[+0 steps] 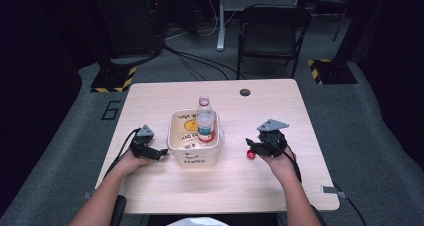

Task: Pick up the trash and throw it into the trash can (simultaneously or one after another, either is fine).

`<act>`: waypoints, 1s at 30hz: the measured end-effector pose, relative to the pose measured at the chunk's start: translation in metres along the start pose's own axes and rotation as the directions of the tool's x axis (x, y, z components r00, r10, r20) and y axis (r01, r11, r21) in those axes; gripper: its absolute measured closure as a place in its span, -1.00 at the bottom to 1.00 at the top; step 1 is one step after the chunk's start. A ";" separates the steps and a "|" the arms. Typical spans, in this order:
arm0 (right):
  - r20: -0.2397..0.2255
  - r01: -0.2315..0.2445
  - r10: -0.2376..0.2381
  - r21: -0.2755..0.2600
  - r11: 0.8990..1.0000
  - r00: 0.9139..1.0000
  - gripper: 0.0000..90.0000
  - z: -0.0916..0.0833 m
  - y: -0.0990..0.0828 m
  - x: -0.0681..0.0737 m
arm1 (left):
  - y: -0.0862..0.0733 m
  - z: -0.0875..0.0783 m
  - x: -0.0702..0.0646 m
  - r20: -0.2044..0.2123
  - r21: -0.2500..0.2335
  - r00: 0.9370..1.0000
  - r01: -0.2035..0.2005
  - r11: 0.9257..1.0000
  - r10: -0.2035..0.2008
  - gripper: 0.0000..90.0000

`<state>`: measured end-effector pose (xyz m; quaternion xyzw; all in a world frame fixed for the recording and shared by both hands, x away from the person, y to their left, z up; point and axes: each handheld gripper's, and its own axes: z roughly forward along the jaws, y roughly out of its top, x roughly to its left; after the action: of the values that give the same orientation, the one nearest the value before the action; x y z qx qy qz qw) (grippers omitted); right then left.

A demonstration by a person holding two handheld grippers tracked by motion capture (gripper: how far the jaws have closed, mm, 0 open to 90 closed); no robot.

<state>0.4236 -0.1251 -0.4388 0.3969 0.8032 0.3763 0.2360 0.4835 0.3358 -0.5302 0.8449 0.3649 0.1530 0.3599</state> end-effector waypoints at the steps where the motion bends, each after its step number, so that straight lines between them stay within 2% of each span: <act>1: 0.004 0.001 -0.001 -0.002 1.000 1.000 -0.18 0.001 -0.004 0.000 | 0.000 -0.001 0.000 0.002 0.008 1.000 -0.002 1.000 0.002 -1.00; 12: -0.030 -0.083 0.083 -0.002 0.997 0.996 -0.06 0.015 -0.035 -0.004 | -0.002 -0.003 -0.001 0.010 0.012 1.000 -0.004 1.000 0.004 -1.00; 13: -0.033 -0.087 0.087 -0.003 0.996 0.996 -0.05 0.016 -0.037 -0.003 | -0.002 -0.002 -0.001 0.004 -0.002 1.000 -0.008 1.000 0.008 -1.00; 17: -0.030 -0.084 0.084 0.015 0.996 0.996 -0.03 0.022 -0.043 -0.001 | -0.001 -0.002 -0.001 0.010 0.003 1.000 -0.005 1.000 0.005 -1.00; 21: -0.054 -0.107 0.108 0.022 0.994 0.993 -0.04 0.028 -0.045 -0.001 | 0.000 -0.001 -0.001 0.009 0.008 1.000 -0.008 1.000 0.008 -1.00; 24: -0.070 -0.093 0.096 0.040 0.995 0.993 -0.03 0.034 -0.046 0.000 | 0.000 -0.001 -0.001 0.009 0.006 1.000 -0.009 1.000 0.009 -1.00; 30: -0.067 -0.053 0.060 0.098 0.994 0.996 -0.02 0.040 -0.049 0.003 | 0.000 0.000 0.000 0.010 0.009 1.000 -0.014 1.000 0.014 -1.00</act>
<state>0.4265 -0.1256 -0.5016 0.4171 0.8166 0.3572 0.1775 0.4833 0.3356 -0.5298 0.8499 0.3578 0.1498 0.3568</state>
